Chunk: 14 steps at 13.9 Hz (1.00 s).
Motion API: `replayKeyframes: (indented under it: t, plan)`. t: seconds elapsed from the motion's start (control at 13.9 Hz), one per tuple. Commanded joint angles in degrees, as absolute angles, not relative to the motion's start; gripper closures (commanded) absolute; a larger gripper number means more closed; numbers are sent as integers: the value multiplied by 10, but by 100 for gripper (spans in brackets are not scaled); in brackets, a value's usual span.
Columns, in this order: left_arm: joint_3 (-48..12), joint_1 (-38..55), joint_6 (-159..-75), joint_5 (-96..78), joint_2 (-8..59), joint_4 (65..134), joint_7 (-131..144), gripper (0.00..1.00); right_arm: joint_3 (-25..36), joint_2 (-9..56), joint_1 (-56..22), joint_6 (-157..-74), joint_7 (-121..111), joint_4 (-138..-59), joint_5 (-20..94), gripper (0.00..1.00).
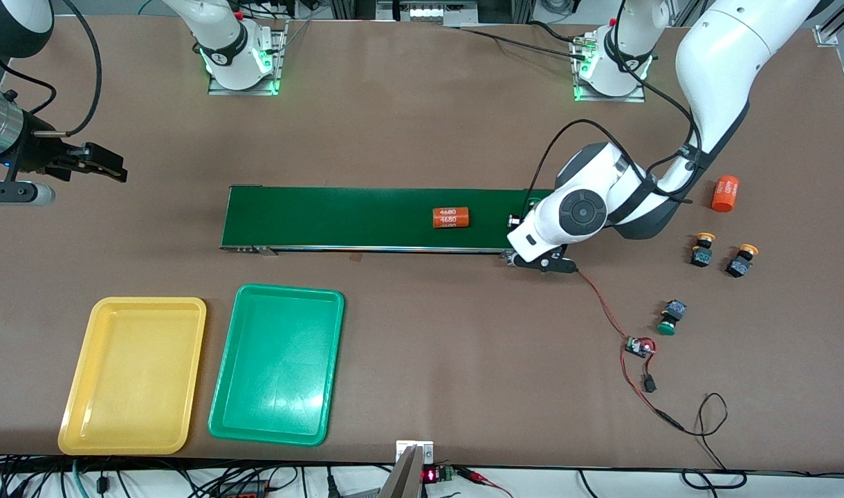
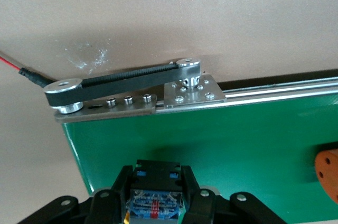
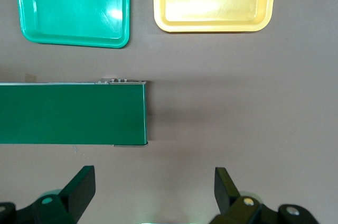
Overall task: Sort buttons by color to trays
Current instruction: 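Release the button on the belt and draw the left gripper back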
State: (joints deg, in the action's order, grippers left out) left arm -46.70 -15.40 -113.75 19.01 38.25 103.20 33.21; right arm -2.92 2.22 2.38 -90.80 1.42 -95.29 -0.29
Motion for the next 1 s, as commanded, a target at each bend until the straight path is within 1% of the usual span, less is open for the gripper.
replayKeyframes:
  t: [0.0, 0.14, 0.22, 0.5, 0.57, 0.72, 0.93]
  plan:
    - [-471, -162, -1131, 178, 379, 1027, 336, 0, -33, 27, 29, -900, 16, -942, 4, 0]
    - [-476, -167, -1110, 178, 356, 1021, 336, 0, -33, 26, 29, -900, 16, -942, 4, 0]
    - [-476, -168, -1098, 178, 346, 1008, 331, 0, -33, 27, 29, -900, 16, -942, 5, 0]
    - [-469, -170, -973, 187, 342, 889, 326, 0, -33, 27, 29, -900, 16, -942, 5, 0]
    - [-463, -179, -964, 188, 344, 872, 324, 0, -33, 26, 29, -900, 15, -942, 5, 0]
    - [-460, -220, -965, 199, 345, 870, 242, 0, -33, 27, 29, -899, 15, -942, 5, 0]
    - [-448, -265, -984, 297, 355, 869, 77, 0, -33, 27, 29, -900, 12, -943, 6, 0]
